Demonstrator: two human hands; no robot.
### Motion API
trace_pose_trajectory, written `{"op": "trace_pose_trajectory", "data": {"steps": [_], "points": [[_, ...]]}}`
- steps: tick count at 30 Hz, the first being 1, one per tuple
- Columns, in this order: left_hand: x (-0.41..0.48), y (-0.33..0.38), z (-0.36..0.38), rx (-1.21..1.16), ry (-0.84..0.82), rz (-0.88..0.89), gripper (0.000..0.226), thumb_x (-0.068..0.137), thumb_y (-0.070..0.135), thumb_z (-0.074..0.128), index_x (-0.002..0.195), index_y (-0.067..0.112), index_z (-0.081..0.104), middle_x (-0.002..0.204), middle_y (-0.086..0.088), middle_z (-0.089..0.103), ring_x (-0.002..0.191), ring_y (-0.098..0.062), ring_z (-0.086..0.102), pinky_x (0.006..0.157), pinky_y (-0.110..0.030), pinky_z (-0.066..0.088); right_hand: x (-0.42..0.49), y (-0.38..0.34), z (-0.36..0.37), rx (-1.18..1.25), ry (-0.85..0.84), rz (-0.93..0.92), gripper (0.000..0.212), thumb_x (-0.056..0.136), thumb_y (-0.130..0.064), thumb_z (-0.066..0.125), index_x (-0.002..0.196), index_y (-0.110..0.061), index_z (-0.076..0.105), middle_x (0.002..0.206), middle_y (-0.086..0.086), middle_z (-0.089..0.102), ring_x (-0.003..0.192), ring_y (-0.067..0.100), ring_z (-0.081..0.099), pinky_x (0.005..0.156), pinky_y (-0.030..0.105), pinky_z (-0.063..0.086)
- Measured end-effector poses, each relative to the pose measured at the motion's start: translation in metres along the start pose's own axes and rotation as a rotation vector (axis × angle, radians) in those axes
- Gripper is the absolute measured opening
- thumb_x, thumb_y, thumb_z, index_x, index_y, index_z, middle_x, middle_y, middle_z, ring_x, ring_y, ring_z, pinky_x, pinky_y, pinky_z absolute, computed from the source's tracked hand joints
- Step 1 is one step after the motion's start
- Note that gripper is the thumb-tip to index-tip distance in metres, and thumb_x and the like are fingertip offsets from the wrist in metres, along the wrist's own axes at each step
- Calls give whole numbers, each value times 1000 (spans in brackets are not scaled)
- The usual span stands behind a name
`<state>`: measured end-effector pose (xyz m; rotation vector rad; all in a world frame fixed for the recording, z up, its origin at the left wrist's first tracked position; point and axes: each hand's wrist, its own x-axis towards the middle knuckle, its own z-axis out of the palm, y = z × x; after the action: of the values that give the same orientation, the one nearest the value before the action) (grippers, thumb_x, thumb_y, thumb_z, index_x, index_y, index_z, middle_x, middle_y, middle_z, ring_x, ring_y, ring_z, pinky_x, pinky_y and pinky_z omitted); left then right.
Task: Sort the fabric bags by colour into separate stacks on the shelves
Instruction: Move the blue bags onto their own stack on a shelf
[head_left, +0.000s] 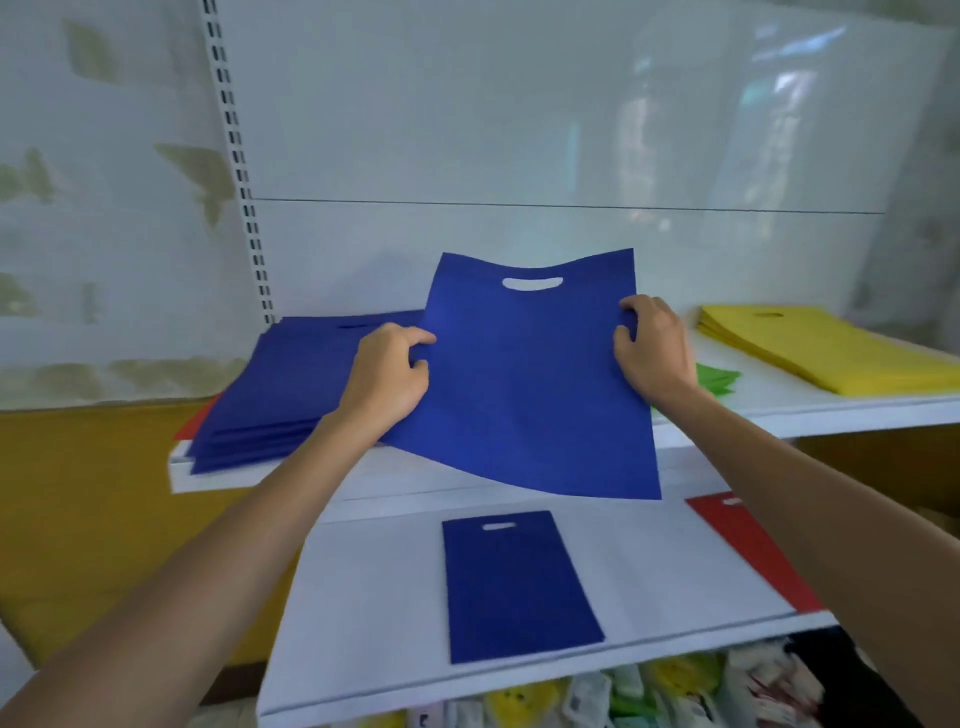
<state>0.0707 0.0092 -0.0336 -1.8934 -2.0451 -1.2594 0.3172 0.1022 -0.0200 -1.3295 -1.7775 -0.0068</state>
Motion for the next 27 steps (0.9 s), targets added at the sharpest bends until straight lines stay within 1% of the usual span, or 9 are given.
{"op": "trace_pose_trajectory", "data": {"steps": [2, 4, 6, 9, 14, 18, 21, 23, 27], "points": [[-16, 31, 21, -18, -37, 54, 33, 89, 1, 50, 118, 12, 62, 115, -8, 59, 99, -18, 55, 79, -20, 39, -15, 30, -30, -11, 13, 28, 36, 90, -4, 45, 125, -2, 50, 127, 15, 51, 111, 32, 51, 92, 39, 41], [-35, 59, 47, -31, -67, 112, 29, 88, 4, 51, 114, 10, 63, 111, -8, 61, 95, -20, 57, 81, -25, 44, -36, 62, -56, -26, 10, 46, 35, 90, -2, 45, 125, -1, 50, 127, 16, 51, 113, 31, 49, 93, 36, 38], [-58, 83, 74, -41, -90, 165, 28, 87, 8, 53, 112, 10, 64, 109, -8, 62, 97, -23, 58, 86, -31, 45, -59, 94, -78, -52, -2, 57, 34, 90, 0, 46, 124, 1, 51, 127, 17, 52, 113, 32, 49, 94, 35, 37], [-97, 111, 118, -87, -134, 200, 28, 88, 15, 53, 114, 12, 63, 111, -5, 60, 102, -22, 55, 88, -32, 42, -94, 142, -105, -116, -14, 102, 30, 90, 0, 48, 120, 1, 54, 122, 19, 54, 108, 33, 52, 91, 35, 39], [-173, 140, 189, -189, -373, 323, 36, 87, 20, 51, 119, 8, 60, 115, -7, 59, 104, -24, 56, 92, -32, 42, -150, 205, -119, -225, -87, 249, 27, 91, -2, 48, 116, 1, 56, 117, 18, 56, 103, 32, 53, 82, 32, 40], [-207, 122, 231, -237, -474, 173, 35, 91, 21, 50, 125, 14, 55, 121, 4, 53, 98, -14, 55, 86, -26, 44, -175, 233, -99, -231, -165, 332, 29, 91, -2, 47, 119, 1, 55, 119, 17, 54, 105, 30, 52, 83, 32, 40], [-213, 84, 251, -244, -518, 32, 34, 92, 19, 51, 125, 14, 55, 118, 3, 53, 96, -12, 55, 81, -23, 43, -178, 245, -66, -233, -241, 341, 31, 90, 0, 47, 120, 2, 54, 120, 18, 54, 106, 32, 51, 83, 31, 39], [-211, 52, 263, -236, -530, -55, 34, 91, 17, 52, 124, 13, 56, 115, 2, 54, 93, -13, 56, 81, -24, 45, -175, 248, -33, -222, -286, 324, 31, 90, 2, 48, 119, 2, 55, 117, 19, 55, 104, 32, 52, 81, 29, 38], [-204, -17, 284, -211, -524, -198, 34, 90, 13, 54, 123, 11, 57, 115, -2, 55, 93, -14, 57, 85, -26, 46, -165, 251, 58, -164, -389, 298, 27, 89, 2, 50, 115, 3, 59, 116, 20, 57, 101, 33, 54, 85, 33, 42]]}}
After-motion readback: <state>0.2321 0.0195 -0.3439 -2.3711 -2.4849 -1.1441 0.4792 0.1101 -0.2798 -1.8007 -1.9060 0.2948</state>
